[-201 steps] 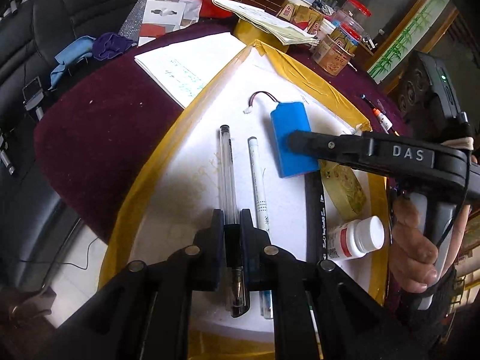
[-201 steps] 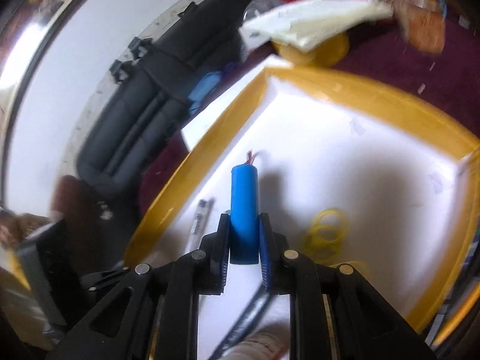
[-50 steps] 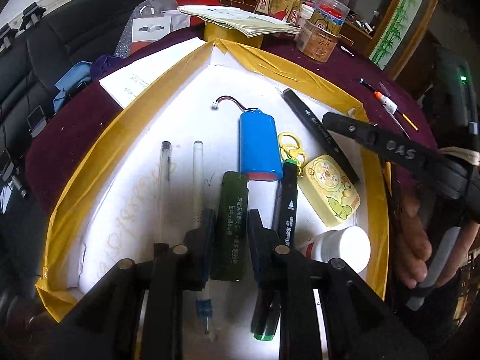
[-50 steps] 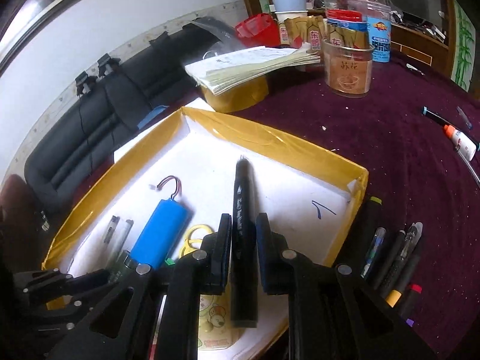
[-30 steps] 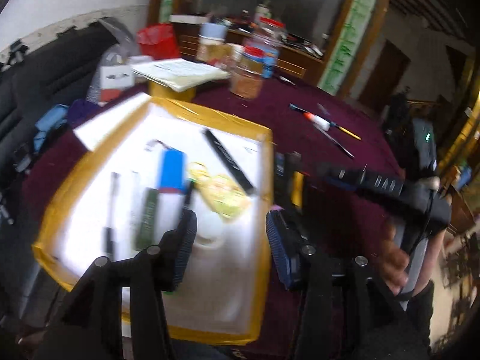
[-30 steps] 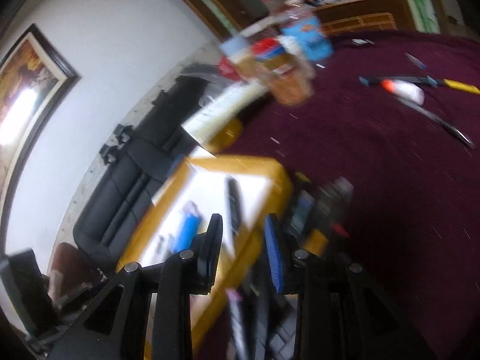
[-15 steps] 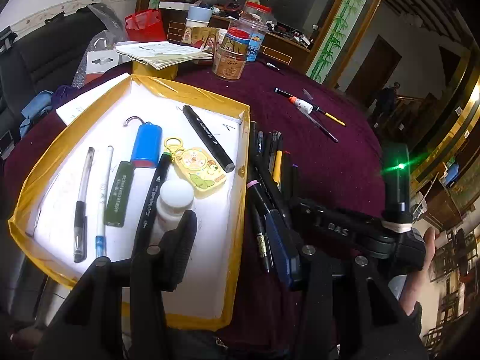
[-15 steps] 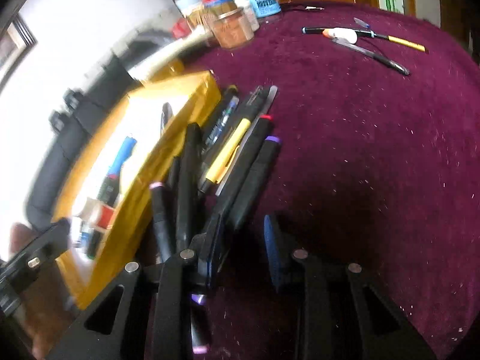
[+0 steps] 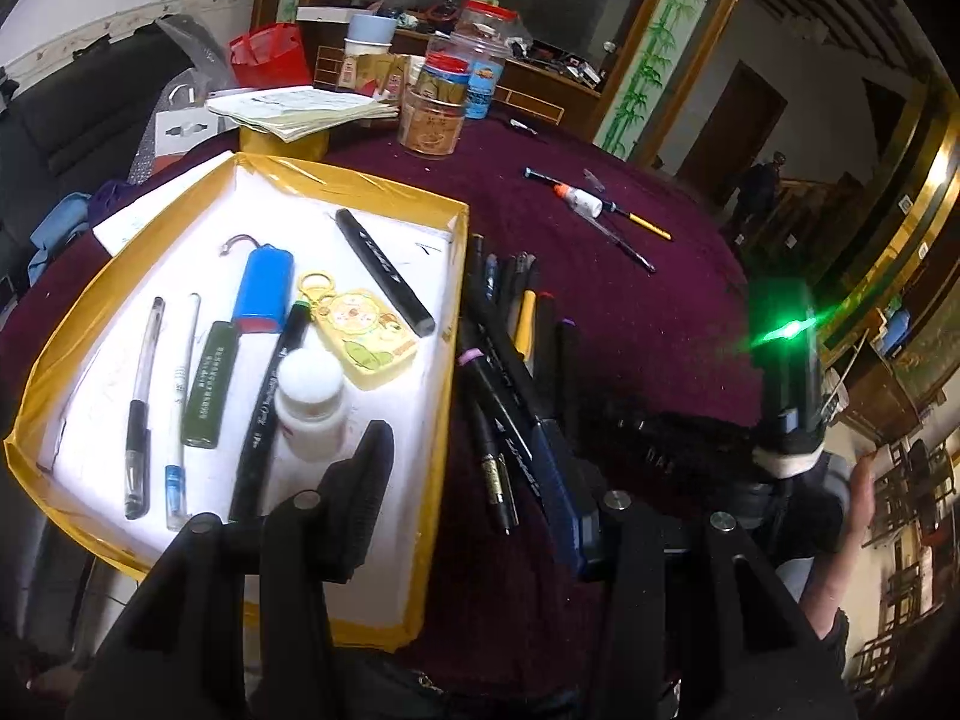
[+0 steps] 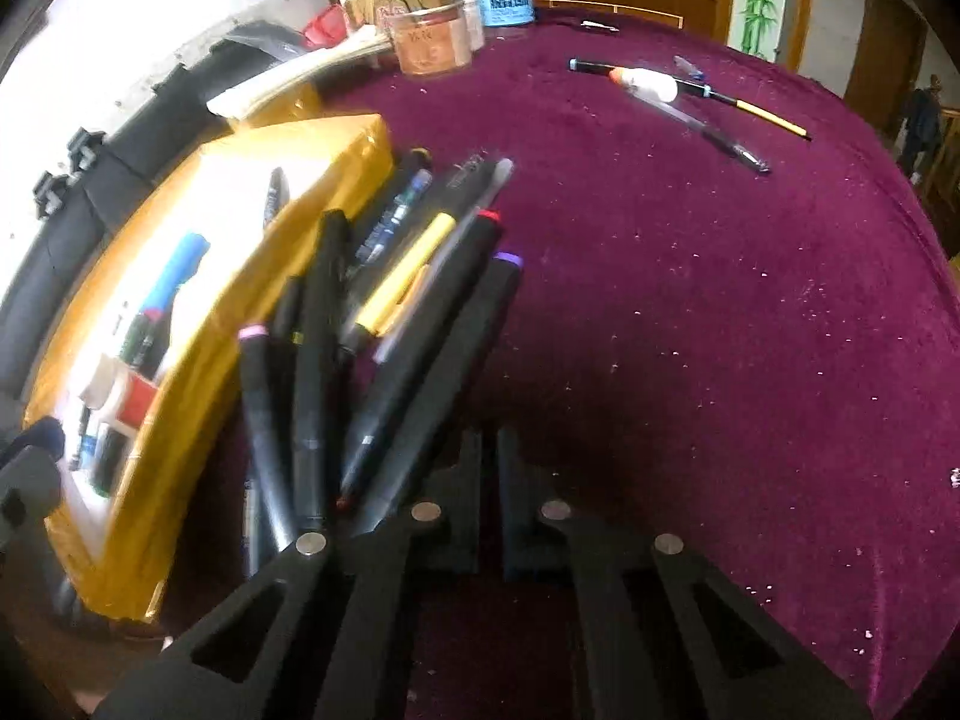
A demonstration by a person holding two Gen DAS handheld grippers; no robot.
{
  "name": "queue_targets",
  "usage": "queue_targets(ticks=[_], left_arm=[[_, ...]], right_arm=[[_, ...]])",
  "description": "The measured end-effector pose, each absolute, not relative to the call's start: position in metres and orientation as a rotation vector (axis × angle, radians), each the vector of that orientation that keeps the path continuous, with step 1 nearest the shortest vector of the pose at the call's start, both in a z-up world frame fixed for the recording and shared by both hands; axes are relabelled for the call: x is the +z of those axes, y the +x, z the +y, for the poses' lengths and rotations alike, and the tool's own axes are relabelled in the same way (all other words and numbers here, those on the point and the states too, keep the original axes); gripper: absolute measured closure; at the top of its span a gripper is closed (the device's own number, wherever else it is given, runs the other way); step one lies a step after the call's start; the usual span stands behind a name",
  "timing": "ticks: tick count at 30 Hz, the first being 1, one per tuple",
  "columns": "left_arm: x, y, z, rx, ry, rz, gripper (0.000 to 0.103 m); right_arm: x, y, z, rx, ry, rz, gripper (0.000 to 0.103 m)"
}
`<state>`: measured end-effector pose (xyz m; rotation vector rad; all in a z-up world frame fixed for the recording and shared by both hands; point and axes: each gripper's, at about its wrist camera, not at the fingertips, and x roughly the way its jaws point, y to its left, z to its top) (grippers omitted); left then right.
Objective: Organize rigid objects
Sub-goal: 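Move both open grippers from the tray to the pile of markers, then grasp a purple-capped black marker with right gripper while left gripper grasps a red-capped marker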
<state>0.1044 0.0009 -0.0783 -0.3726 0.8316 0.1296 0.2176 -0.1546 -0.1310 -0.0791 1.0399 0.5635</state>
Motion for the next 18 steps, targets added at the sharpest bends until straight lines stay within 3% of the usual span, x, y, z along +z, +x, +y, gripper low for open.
queue_targets(ticks=[5, 8, 14, 18], left_arm=[[-0.078, 0.105, -0.004, 0.123, -0.358, 0.833, 0.057], [-0.08, 0.107, -0.006, 0.121, -0.355, 0.848, 0.057], [-0.084, 0.116, -0.01, 0.11, -0.354, 0.859, 0.057], [-0.081, 0.122, -0.019, 0.085, -0.334, 0.885, 0.057]], right_arm=[[-0.125, 0.218, -0.149, 0.62, 0.0, 1.061, 0.097], [-0.135, 0.215, -0.139, 0.607, -0.039, 1.059, 0.088], [-0.135, 0.205, -0.123, 0.574, -0.183, 1.021, 0.087], [-0.134, 0.216, -0.143, 0.544, -0.187, 1.018, 0.092]])
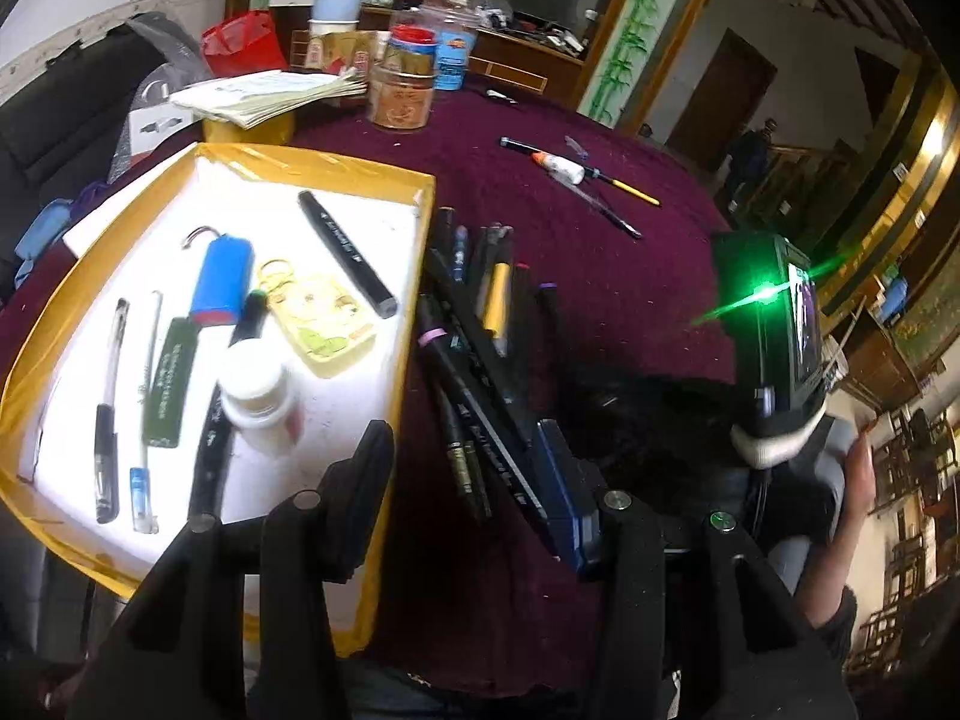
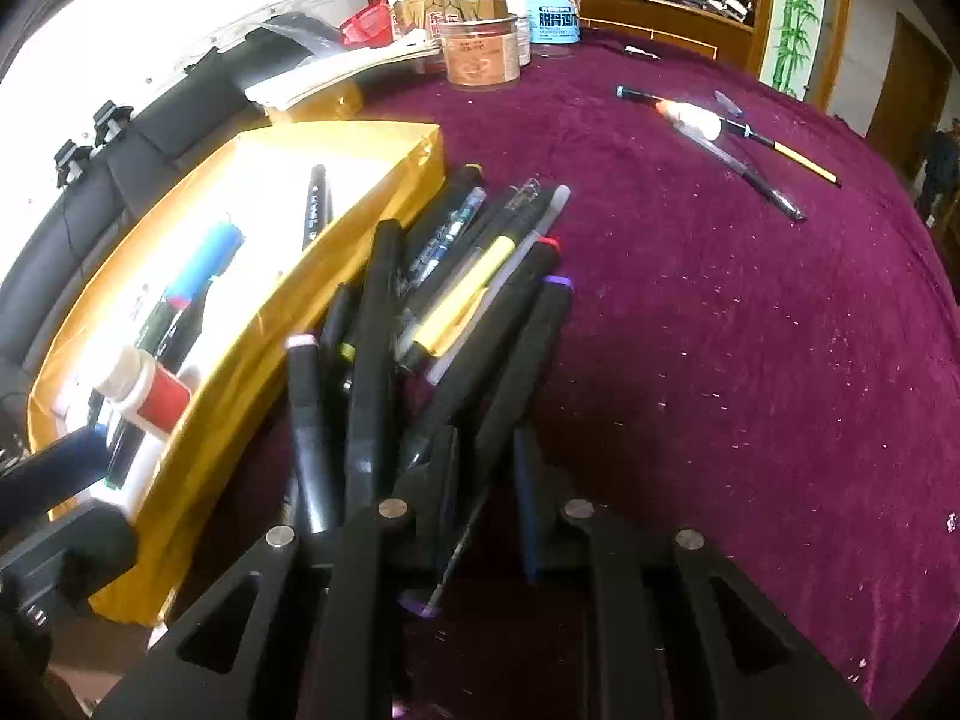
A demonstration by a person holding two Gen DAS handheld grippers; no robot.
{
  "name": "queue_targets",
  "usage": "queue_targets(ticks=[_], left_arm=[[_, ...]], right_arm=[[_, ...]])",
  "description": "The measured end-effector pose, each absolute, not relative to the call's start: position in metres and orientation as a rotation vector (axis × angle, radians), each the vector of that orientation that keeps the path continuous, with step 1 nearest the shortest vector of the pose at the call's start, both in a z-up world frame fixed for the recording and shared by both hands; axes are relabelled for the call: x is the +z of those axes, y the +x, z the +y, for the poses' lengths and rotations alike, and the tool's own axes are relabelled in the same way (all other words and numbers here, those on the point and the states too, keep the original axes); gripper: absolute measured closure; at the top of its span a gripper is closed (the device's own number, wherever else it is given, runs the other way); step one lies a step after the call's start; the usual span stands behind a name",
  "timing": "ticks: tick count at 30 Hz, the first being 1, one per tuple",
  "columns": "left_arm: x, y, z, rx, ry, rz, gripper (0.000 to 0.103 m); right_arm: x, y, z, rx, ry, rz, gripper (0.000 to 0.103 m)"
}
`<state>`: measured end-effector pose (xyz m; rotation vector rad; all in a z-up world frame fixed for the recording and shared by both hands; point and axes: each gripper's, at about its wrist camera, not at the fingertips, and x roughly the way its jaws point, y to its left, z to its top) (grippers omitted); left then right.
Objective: Organize rigid objects
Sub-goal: 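Grasp a purple-capped black marker with right gripper while left gripper grasps a red-capped marker, then carry both markers over the white tray and open both grippers to drop them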
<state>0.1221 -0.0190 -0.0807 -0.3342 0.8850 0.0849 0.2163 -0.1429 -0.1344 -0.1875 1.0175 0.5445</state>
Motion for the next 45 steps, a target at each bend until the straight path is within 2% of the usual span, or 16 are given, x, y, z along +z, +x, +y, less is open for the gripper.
queue_targets(ticks=[6, 15, 17, 18, 20, 21, 29, 45], left_arm=[[-0.083, 0.151, -0.04, 0.006, -0.297, 0.932, 0.057], [-0.117, 0.236, -0.072, -0.011, -0.151, 1.091, 0.059], [-0.128, 0.245, -0.075, -0.012, -0.124, 1.134, 0.072], [-0.132, 0.247, -0.076, 0.007, -0.104, 1.144, 0.073], [-0.132, 0.247, -0.078, 0.056, -0.078, 1.15, 0.086], [-0.132, 0.243, -0.078, 0.057, -0.091, 1.162, 0.087], [-0.143, 0.244, -0.103, 0.013, -0.027, 1.199, 0.087], [-0.143, 0.23, -0.102, 0.002, -0.076, 1.13, 0.091]], right_arm=[[-0.133, 0.27, -0.209, 0.368, -0.138, 1.018, 0.093], [-0.146, 0.283, -0.236, 0.497, 0.088, 0.991, 0.089], [-0.146, 0.279, -0.235, 0.494, 0.076, 0.987, 0.089], [-0.145, 0.279, -0.234, 0.491, 0.069, 0.986, 0.089], [-0.144, 0.277, -0.232, 0.489, 0.064, 0.985, 0.089], [-0.145, 0.279, -0.232, 0.49, 0.067, 0.986, 0.089], [-0.145, 0.279, -0.232, 0.486, 0.059, 0.988, 0.089], [-0.144, 0.272, -0.223, 0.515, 0.004, 0.96, 0.091]])
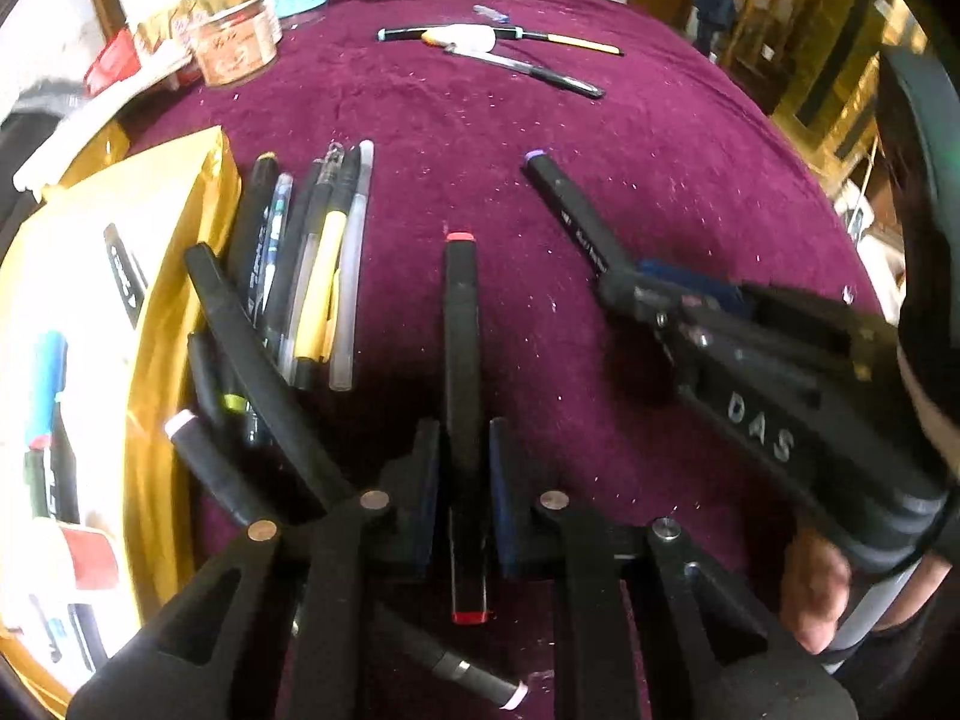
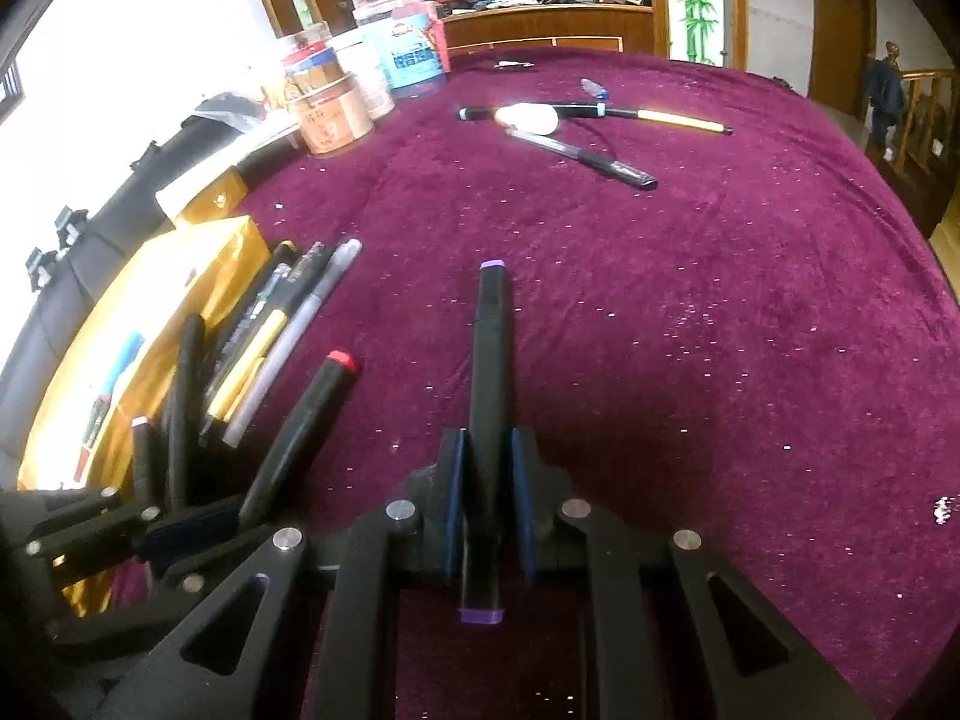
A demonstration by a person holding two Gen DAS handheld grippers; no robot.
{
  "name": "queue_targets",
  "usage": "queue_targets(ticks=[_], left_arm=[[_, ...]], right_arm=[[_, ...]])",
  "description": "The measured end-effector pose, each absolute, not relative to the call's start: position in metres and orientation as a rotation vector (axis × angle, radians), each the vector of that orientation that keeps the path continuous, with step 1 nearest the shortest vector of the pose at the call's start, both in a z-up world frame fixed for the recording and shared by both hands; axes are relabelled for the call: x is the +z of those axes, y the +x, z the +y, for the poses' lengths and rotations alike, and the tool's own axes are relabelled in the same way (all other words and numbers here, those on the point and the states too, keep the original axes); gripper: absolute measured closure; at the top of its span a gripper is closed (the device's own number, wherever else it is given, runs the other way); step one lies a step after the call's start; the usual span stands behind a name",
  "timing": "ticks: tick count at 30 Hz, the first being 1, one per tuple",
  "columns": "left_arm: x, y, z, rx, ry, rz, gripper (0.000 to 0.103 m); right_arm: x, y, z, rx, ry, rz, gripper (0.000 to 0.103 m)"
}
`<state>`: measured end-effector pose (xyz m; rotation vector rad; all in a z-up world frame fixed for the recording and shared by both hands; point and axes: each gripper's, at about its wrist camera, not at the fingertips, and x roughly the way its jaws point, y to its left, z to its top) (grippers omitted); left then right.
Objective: Organize rigid objects
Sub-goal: 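Carry both markers over the white tray and open both grippers to drop them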
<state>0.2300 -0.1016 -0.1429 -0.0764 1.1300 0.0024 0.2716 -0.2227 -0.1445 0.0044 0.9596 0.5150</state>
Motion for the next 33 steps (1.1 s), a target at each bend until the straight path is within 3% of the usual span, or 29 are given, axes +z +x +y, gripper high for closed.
queue_targets(ticks=[6, 12, 22, 26, 33], left_arm=[[-0.134, 0.209, -0.096, -0.02, -0.153, 1.091, 0.091], [-0.092, 0.152, -0.073, -0.055, -0.246, 0.934, 0.091], [-0.042, 0.085, 0.052, 0.034, -0.523, 0.732, 0.091], [-0.053, 0.07, 0.108, 0.168, -0.577, 0.693, 0.091], [-0.102, 0.076, 0.153, 0.233, -0.676, 0.792, 0.091]], right_arm=[[-0.138, 0.267, -0.225, 0.572, 0.046, 0.919, 0.091], [-0.128, 0.258, -0.223, 0.618, 0.049, 0.859, 0.09], [-0.113, 0.239, -0.205, 0.719, 0.044, 0.788, 0.09], [-0.089, 0.215, -0.175, 0.803, 0.034, 0.769, 0.09], [-0.07, 0.197, -0.084, 0.939, -0.063, 0.788, 0.09]])
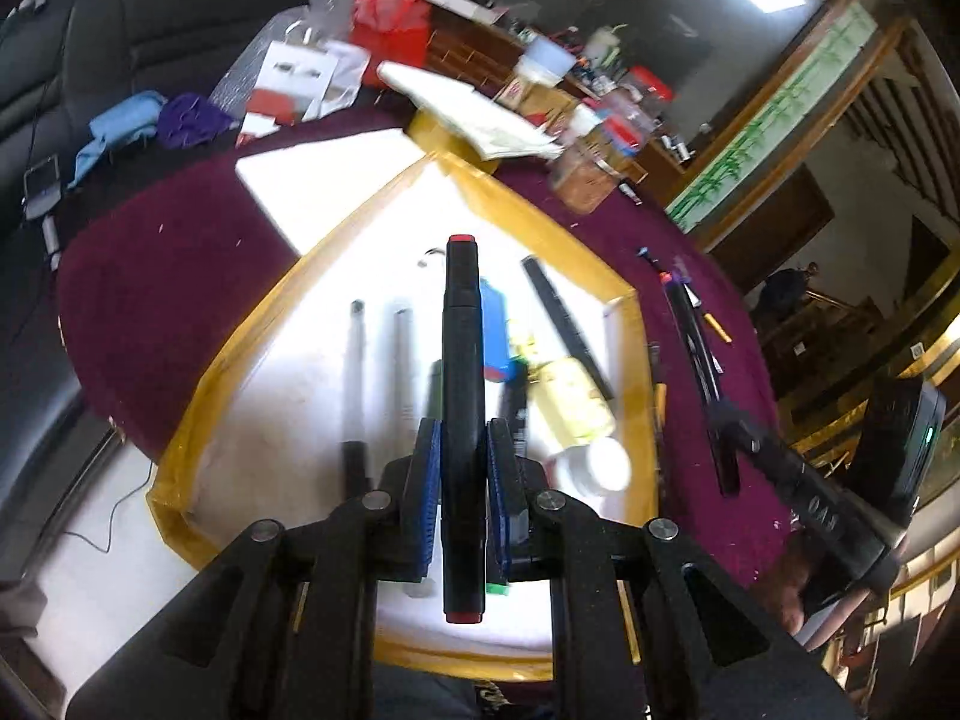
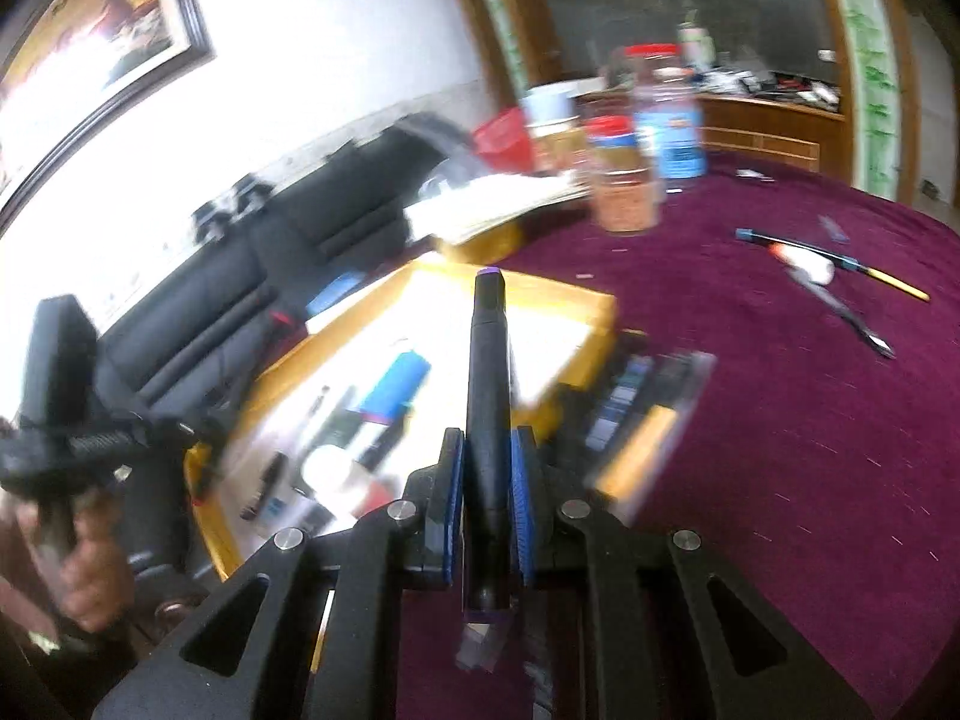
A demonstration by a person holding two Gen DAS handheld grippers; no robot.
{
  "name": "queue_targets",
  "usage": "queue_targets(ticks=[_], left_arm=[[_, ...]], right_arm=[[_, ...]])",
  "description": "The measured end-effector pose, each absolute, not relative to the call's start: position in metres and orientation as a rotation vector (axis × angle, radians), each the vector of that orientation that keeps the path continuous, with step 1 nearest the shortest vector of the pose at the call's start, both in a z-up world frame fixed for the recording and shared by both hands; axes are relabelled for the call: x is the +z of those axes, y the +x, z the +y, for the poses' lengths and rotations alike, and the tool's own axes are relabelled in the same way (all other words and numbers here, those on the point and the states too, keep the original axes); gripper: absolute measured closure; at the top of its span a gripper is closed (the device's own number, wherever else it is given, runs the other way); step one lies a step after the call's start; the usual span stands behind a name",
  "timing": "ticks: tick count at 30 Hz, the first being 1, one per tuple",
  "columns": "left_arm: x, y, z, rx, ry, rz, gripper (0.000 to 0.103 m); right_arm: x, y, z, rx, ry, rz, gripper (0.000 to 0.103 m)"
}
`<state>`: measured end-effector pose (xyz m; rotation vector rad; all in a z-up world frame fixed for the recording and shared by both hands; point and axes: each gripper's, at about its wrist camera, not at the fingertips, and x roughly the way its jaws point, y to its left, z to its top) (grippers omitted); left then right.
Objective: Organize rigid objects
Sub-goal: 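Carry both markers over the white tray and open both grippers to drop them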
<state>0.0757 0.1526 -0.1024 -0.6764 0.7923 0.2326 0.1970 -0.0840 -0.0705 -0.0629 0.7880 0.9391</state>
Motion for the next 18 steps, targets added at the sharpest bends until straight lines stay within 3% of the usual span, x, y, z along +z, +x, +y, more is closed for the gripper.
queue_targets(ticks=[9, 18], left_arm=[[-0.124, 0.091, 0.159, 0.218, -0.671, 0.849, 0.091], [-0.136, 0.106, 0.156, 0.206, -0.646, 0.896, 0.091]], right_arm=[[-0.102, 0.234, -0.001, 0.933, -0.116, 0.929, 0.09], [-0.126, 0.243, 0.017, 0.874, -0.157, 0.964, 0.09]])
